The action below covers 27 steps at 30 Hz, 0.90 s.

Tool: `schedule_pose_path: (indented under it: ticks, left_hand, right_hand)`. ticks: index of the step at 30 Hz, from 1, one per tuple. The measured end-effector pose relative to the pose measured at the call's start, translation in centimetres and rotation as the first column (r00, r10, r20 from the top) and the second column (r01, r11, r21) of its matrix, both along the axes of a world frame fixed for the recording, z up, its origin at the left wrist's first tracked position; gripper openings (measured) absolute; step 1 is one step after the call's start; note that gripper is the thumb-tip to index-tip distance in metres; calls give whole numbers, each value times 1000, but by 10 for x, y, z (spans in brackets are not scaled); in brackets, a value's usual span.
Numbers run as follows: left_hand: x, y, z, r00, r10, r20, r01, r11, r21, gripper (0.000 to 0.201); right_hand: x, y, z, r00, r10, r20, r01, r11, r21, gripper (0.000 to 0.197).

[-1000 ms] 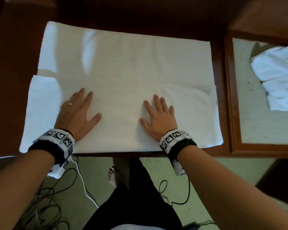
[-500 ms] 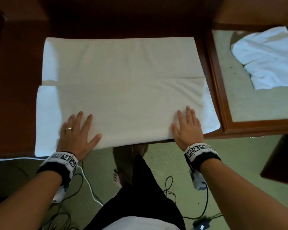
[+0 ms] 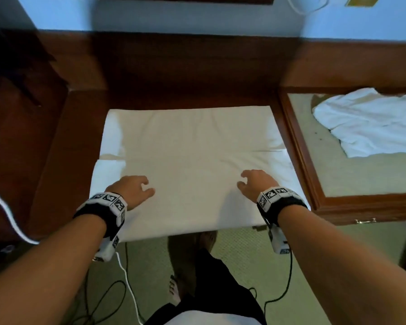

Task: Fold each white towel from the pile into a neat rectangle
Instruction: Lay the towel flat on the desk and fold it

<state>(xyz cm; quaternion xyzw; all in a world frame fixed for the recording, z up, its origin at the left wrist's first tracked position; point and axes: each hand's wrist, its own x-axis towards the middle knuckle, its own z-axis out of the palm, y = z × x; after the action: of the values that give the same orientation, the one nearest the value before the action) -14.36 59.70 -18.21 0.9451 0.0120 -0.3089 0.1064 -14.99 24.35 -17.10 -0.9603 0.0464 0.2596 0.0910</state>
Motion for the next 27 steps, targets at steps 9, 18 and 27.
schedule_pose_path:
  ticks: [9,18,27]
  left_hand:
    - [107,-4,38,995,36,97,-31,998,-54,41]
    - [228,1,11,999,-3,46,1,998,58,42]
    - [276,-14,-55,968,-244,61,215,926,309,74]
  right_hand:
    - [107,16,31,997,57,53,-58,998,14,36]
    - [236,2,1,996,90,6,-90,996,3,39]
    - [302,-22,-59,969,247,4,-244,961,-134,71]
